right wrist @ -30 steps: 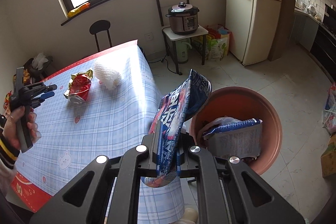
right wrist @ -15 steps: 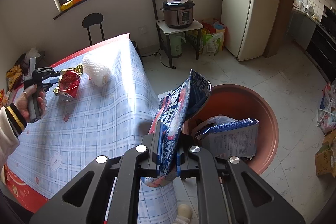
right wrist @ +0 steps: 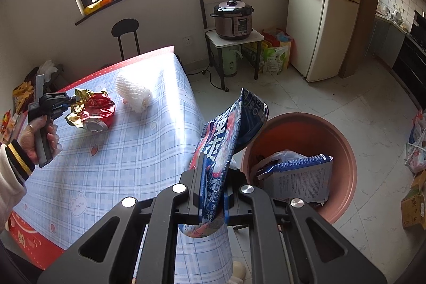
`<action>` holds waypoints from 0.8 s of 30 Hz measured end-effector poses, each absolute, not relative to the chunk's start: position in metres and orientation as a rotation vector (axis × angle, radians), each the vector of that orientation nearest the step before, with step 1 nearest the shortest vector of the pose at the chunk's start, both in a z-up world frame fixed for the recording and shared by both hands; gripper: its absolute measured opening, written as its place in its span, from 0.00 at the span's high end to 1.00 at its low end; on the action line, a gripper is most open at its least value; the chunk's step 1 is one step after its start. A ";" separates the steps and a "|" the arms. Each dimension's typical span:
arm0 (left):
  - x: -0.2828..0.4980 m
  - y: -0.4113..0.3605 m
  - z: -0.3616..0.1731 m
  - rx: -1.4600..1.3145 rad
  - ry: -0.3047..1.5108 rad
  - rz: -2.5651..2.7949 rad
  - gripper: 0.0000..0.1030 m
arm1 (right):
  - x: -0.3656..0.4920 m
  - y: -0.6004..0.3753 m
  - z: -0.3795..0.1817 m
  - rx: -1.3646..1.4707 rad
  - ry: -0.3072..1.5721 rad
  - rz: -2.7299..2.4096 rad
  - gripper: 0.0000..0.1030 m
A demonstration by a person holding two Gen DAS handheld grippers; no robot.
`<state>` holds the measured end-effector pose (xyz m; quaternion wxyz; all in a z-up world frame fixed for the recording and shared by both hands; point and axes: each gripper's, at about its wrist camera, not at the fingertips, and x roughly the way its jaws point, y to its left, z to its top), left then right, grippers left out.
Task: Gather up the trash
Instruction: 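Grasp the gold wrapper with the left gripper while the right tool holds the snack packet, then carry the snack packet over the bucket and release it while the left tool holds the gold wrapper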
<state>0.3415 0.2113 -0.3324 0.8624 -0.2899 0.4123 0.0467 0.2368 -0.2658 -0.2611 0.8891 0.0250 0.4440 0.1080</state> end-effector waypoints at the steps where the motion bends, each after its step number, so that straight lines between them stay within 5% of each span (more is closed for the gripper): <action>1: 0.333 0.212 -0.325 -0.582 0.855 0.104 0.91 | 0.236 -0.263 -0.260 0.055 0.917 0.235 0.90; 24: 0.099 0.179 -0.169 -0.433 0.657 0.200 0.91 | 0.214 -0.260 -0.203 0.136 0.747 0.367 0.90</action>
